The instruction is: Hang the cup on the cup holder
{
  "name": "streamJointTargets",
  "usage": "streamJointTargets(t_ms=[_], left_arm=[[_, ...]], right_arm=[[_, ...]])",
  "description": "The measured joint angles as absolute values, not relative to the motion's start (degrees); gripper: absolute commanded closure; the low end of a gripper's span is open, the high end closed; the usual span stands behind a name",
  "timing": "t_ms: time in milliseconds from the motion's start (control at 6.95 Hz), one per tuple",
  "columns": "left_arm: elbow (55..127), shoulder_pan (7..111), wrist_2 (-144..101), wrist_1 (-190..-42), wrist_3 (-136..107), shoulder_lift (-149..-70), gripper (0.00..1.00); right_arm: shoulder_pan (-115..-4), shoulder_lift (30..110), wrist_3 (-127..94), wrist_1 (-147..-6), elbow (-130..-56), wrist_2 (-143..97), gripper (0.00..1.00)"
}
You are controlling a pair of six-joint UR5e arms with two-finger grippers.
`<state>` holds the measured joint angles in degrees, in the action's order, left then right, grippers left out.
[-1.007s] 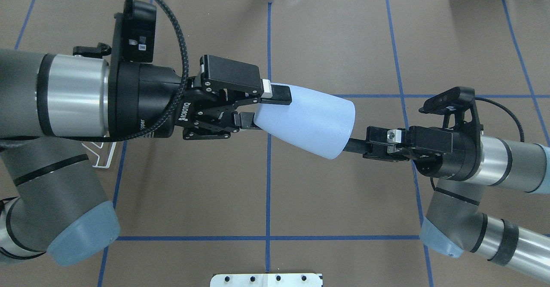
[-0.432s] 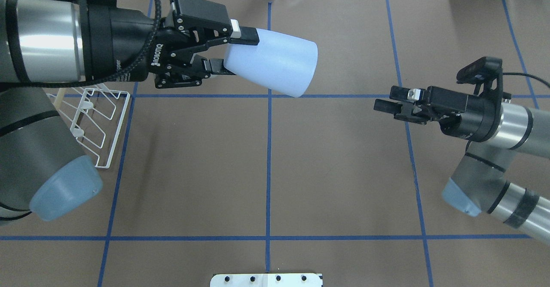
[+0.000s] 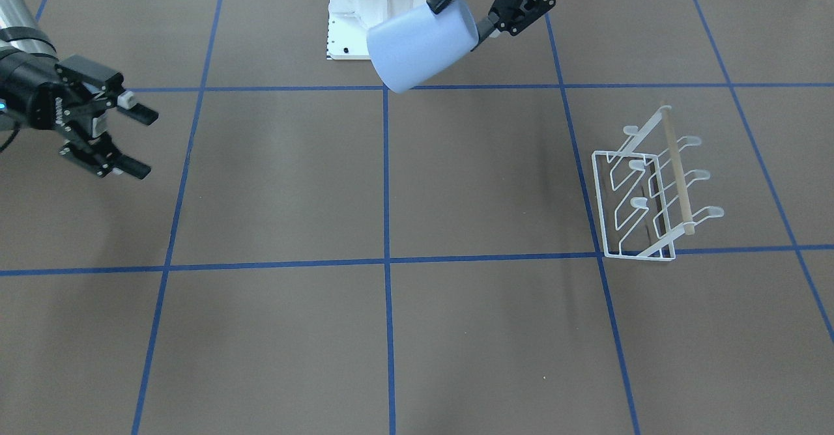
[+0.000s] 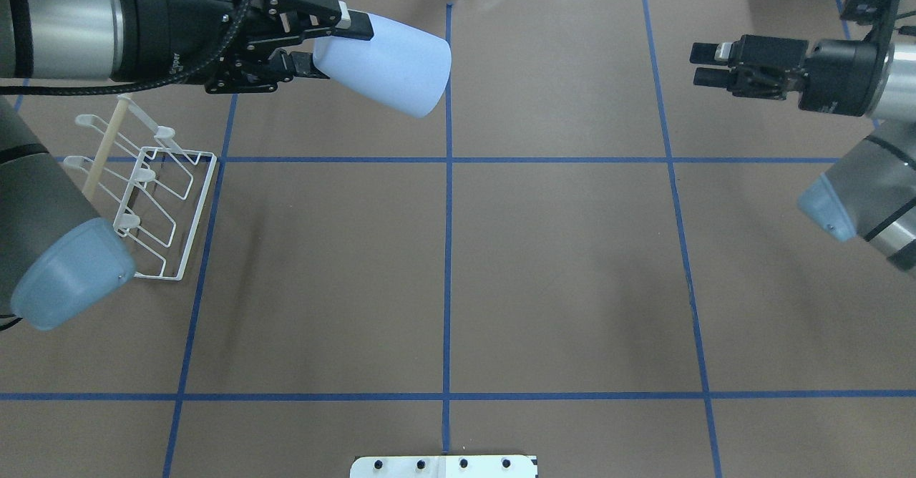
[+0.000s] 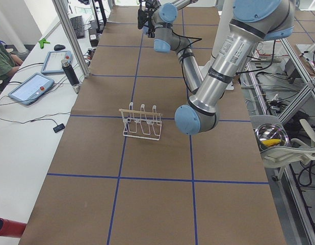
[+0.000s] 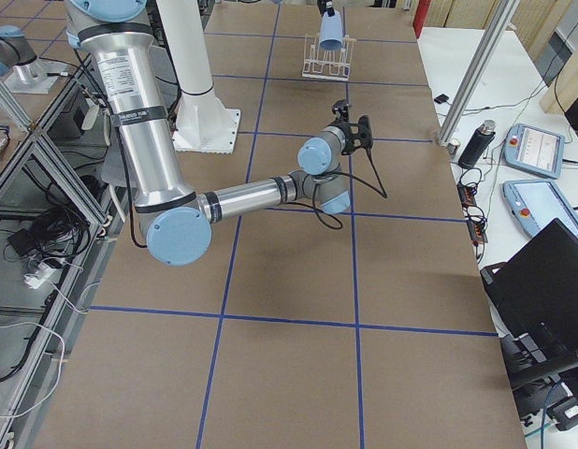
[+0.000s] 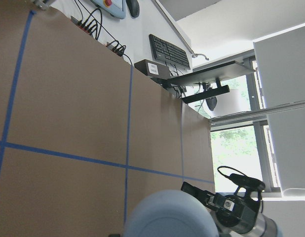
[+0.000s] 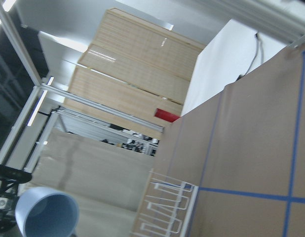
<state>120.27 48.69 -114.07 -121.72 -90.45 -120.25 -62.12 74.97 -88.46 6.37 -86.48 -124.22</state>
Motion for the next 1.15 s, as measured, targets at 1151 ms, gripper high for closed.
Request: streamJointTargets(t_ms=[1151], left_arm=[[120.3,53.7,-110.8,-97.5,-61.0,-117.2,1.00]], right_arm=[[-76.0,74.7,-11.7,-70.4,-85.4,-125.5,0.00]])
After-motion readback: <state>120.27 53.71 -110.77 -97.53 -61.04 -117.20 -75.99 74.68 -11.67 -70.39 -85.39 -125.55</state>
